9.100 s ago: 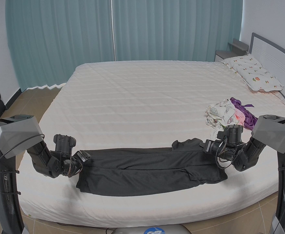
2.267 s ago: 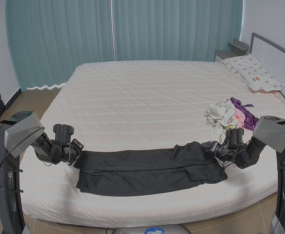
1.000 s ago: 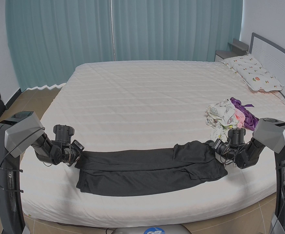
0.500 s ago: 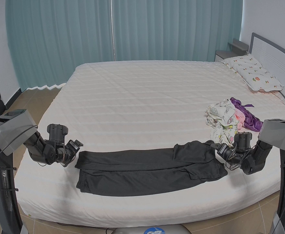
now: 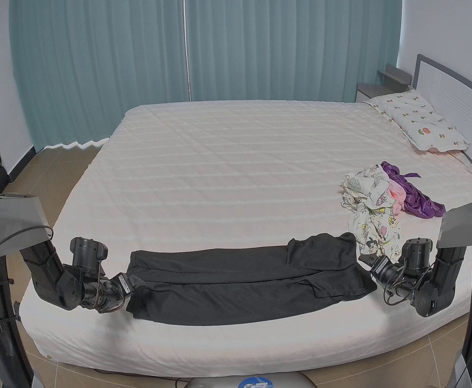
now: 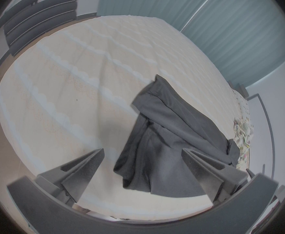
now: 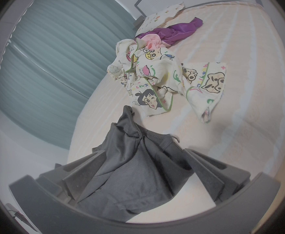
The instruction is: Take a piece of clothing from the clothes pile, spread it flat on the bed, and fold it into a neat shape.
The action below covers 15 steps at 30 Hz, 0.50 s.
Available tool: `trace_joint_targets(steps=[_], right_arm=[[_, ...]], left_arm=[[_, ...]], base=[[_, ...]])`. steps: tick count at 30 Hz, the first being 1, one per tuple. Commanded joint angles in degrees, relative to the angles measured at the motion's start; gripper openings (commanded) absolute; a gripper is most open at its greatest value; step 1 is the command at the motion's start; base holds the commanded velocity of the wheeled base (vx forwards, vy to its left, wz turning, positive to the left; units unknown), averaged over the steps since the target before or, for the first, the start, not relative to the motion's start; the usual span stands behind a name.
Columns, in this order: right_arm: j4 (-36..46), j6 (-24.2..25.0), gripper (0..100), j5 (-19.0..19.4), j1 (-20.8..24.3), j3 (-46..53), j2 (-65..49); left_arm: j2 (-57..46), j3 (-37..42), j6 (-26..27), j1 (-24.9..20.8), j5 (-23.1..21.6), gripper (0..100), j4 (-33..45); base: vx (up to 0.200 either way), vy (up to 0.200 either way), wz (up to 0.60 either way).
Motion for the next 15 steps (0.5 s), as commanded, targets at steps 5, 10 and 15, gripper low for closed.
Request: trace_joint_targets(steps=[5,10,15], right_arm=[[-8.0,1.6,100,0.5,0.4,7.1,1.0],[-8.6,1.6,100,0.5,0.5,7.5,0.8],[-8.6,1.6,100,0.8,0.5,7.3,0.8]], left_arm=[[3.9,2.3,0.5,-4.7,6.5,100,-5.6],[4.6,2.3,0.5,-4.9,6.8,100,-6.1],[4.5,2.9,0.4,-4.9,6.8,100,-6.0]], base=[[0.0,0.0,0.0],[0.0,0.0,0.0],[0.0,0.0,0.0]])
